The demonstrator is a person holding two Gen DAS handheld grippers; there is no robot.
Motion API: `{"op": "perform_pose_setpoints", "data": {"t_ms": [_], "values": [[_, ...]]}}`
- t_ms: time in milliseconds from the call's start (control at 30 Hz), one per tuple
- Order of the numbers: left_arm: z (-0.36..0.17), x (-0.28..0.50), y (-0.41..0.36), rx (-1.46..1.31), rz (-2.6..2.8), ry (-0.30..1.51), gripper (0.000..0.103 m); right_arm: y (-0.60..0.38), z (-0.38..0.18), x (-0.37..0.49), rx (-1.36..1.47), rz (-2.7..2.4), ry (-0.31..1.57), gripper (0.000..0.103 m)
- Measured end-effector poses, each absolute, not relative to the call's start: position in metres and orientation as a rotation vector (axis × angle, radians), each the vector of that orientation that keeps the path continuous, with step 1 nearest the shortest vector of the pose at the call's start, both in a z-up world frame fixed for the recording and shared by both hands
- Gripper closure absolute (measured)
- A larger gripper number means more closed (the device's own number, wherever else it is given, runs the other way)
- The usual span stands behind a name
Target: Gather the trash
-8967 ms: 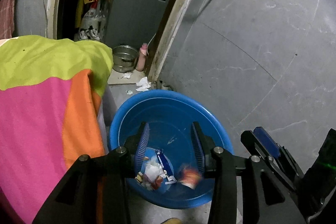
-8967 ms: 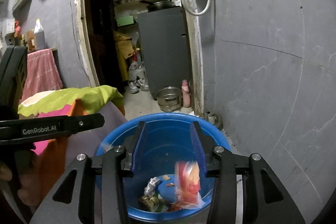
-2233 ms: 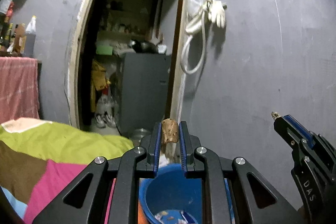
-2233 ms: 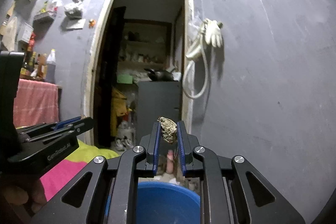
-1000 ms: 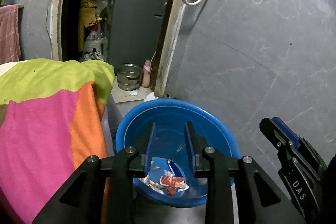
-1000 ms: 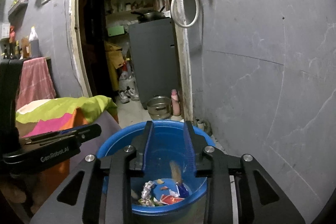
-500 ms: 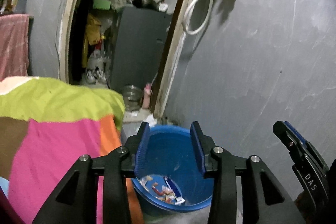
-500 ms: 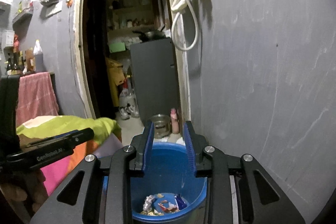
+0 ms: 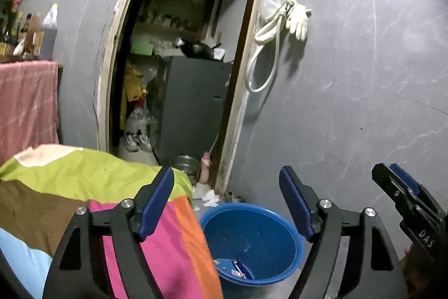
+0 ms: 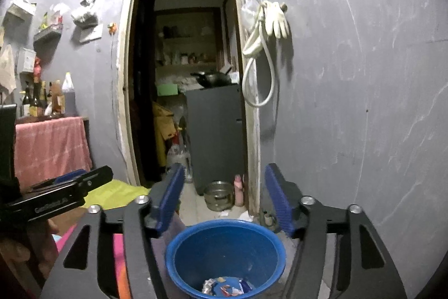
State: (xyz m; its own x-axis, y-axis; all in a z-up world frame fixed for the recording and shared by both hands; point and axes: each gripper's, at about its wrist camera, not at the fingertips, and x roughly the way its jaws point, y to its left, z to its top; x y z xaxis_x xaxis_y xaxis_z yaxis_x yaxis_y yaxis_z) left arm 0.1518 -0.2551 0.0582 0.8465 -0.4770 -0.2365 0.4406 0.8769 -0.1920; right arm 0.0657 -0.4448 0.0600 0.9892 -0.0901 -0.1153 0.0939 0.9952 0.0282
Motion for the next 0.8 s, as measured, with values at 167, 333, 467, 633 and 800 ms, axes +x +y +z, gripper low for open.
{"op": "perform_pose_setpoints", "data": {"t_ms": [167,333,467,633,800], "values": [[0.068,0.133,-0.238,-0.142,-0.478,0.252,0.014,-0.433,0.069,0.047,0.039,-0.091,0.087,0.020],[0.073,0.117,-0.222,-0.150,-0.458,0.236,0.010,-0.427,0.074,0.028,0.053,-0.090,0.065,0.002],[0.074,0.102,-0.206,-0.162,-0.440,0.229,0.005,-0.422,0.077,0.018,0.041,-0.085,0.061,0.000],[0.072,0.088,-0.194,-0.158,-0.423,0.231,0.004,-0.415,0.076,0.008,0.038,-0.077,0.070,0.000],[0.066,0.076,-0.182,-0.149,-0.409,0.236,0.002,-0.409,0.072,-0.004,0.039,-0.077,0.073,0.000]]}}
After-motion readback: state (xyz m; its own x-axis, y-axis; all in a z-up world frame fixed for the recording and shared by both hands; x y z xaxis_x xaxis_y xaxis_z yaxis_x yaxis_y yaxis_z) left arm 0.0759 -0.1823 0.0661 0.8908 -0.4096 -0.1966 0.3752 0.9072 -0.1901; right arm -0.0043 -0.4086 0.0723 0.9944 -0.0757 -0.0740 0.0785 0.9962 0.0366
